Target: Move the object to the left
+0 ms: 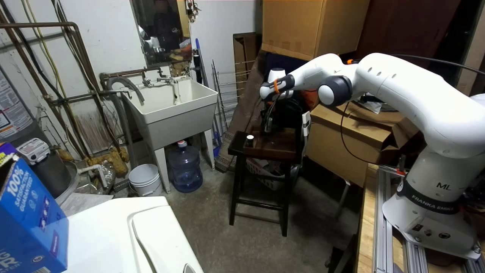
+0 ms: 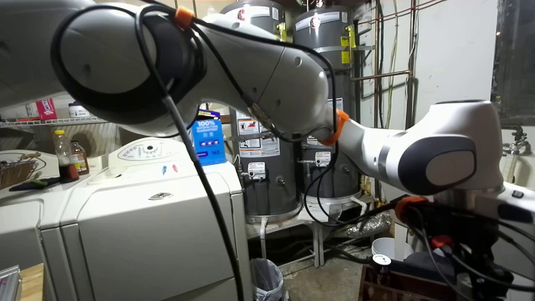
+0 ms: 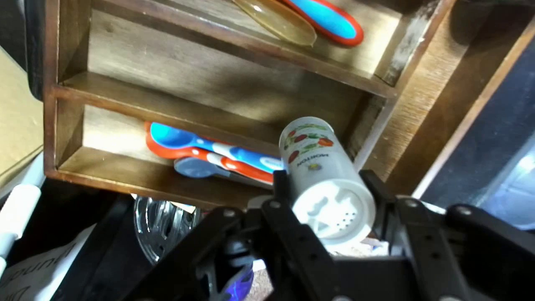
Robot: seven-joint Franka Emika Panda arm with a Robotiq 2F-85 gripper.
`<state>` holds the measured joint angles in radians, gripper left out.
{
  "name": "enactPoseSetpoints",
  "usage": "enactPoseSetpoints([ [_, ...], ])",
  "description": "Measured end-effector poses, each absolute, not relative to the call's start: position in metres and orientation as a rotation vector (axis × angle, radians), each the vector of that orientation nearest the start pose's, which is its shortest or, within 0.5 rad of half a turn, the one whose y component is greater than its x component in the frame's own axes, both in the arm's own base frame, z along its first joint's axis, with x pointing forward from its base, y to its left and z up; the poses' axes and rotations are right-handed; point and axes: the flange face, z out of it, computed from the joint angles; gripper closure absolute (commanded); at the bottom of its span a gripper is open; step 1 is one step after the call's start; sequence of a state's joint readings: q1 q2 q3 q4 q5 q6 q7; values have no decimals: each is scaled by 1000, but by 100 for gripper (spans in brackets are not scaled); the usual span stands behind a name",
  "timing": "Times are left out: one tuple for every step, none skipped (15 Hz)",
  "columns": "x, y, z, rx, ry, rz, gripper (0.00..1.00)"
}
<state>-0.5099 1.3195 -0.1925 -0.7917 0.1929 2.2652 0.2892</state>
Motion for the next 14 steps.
enactPoseSetpoints([
  [666, -456, 132, -2827, 1438, -284, 80],
  [669, -456, 142, -2815, 1433, -306, 80],
  [671, -456, 152, -2799, 1429, -321, 80],
  [674, -453, 159, -2782, 1424, -323, 80],
  [677, -450, 164, -2763, 1416, -314, 80],
  [680, -445, 166, -2743, 1407, -295, 80],
  [682, -440, 166, -2725, 1399, -278, 80],
  [685, -436, 167, -2714, 1398, -265, 80],
  [686, -433, 167, -2706, 1402, -252, 80],
  [687, -432, 166, -2696, 1413, -239, 55],
  [687, -431, 166, -2682, 1432, -216, 55],
  [687, -430, 166, -2672, 1446, -197, 55],
  [687, -431, 167, -2666, 1454, -192, 80],
  [687, -431, 168, -2663, 1457, -190, 80],
])
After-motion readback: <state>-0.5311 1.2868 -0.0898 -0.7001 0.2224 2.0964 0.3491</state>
